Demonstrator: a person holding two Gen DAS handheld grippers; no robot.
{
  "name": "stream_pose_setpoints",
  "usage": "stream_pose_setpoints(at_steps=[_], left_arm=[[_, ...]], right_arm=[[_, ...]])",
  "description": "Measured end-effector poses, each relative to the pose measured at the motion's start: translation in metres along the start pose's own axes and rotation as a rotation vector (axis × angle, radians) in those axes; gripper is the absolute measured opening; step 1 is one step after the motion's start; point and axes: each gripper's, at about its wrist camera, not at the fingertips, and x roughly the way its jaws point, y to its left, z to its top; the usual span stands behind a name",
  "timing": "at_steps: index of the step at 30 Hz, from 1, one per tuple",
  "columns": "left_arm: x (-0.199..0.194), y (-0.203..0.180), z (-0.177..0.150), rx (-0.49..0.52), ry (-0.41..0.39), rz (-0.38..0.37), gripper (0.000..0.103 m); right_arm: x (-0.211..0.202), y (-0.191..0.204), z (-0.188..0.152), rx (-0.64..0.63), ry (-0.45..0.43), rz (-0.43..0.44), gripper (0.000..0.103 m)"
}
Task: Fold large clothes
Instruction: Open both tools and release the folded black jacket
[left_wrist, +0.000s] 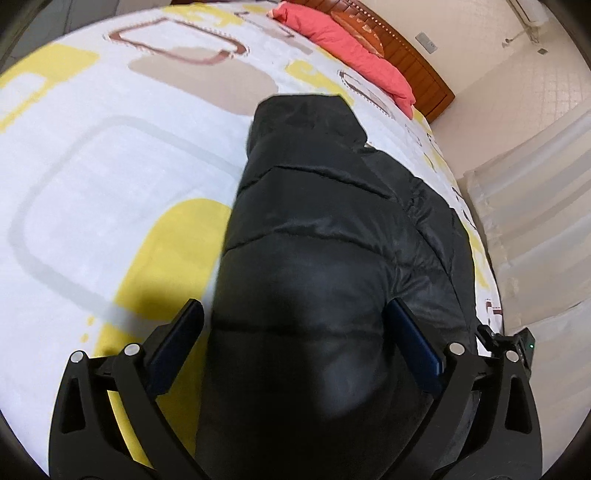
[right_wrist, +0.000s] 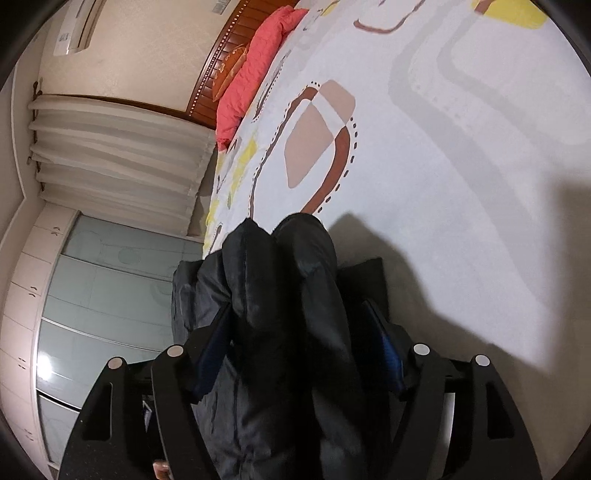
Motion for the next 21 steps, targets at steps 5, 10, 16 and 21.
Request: stream_pose_setpoints(at_steps=[5, 10, 16, 21], left_arm=[[-0.027, -0.002, -0.021, 0.045, -0.034, 0.04, 0.099], [-0.047, -0.001, -0.049, 0.083, -0.047, 0.064, 0.099], [-0.072, -0.004, -0.081, 0.104, -0.069, 0.079, 0.099], [-0.093, -0.008, -0.114, 0.17, -0.103, 0.123, 0.099]], right_arm=[[-0.025, -0.001, -0.02, -0.017, -0.024, -0.025, 0.069], [-0.05, -0.004, -0.05, -0.033, -0.031, -0.057, 0.07], [-0.084, -0.009, -0.094, -0.055, -0.053, -0.097, 0.07], [-0.107, 0.0, -0.127, -0.125, -0.071, -0.182, 0.07]])
